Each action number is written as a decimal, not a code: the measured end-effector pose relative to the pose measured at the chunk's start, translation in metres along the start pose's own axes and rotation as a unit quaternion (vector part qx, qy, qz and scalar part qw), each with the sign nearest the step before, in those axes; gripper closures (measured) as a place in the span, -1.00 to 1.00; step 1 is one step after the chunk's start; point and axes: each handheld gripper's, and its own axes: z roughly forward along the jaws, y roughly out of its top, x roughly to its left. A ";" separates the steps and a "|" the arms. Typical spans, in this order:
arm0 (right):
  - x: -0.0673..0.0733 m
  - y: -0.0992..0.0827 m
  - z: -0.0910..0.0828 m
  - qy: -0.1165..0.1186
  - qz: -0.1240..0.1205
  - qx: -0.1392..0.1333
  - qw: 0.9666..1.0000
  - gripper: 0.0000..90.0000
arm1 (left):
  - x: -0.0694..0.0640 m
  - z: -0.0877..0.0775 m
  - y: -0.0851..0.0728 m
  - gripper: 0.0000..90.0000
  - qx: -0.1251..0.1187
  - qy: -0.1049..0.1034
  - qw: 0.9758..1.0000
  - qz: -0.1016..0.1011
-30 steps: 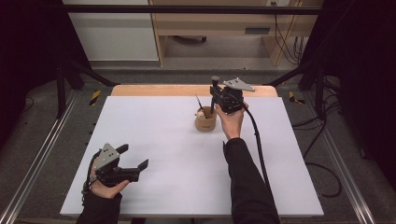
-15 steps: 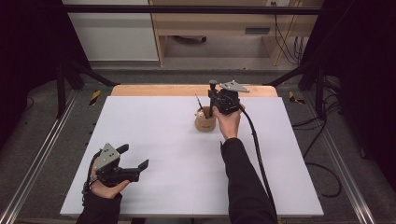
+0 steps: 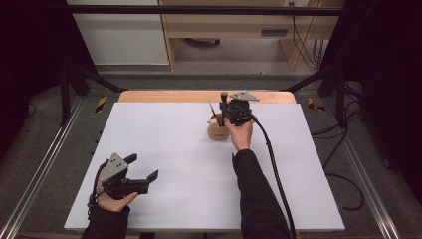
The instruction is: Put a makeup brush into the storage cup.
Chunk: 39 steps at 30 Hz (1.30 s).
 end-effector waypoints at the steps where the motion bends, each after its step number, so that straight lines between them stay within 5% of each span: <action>1: 0.000 0.000 0.000 0.000 0.000 0.000 1.000 0.72 | 0.000 0.000 0.000 -0.87 0.000 0.000 1.000 0.000; 22: -0.002 -0.006 0.003 -0.010 -0.003 0.056 0.998 0.65 | -0.001 0.000 0.000 -0.87 0.002 0.000 1.000 0.002; 29: 0.001 0.000 -0.009 0.000 -0.011 0.067 0.998 0.47 | -0.002 0.000 0.000 -0.86 0.003 0.000 1.000 0.002; 39: 0.005 0.005 -0.042 0.044 -0.019 0.040 0.998 0.13 | -0.003 0.001 0.000 -0.87 0.004 0.000 1.000 0.005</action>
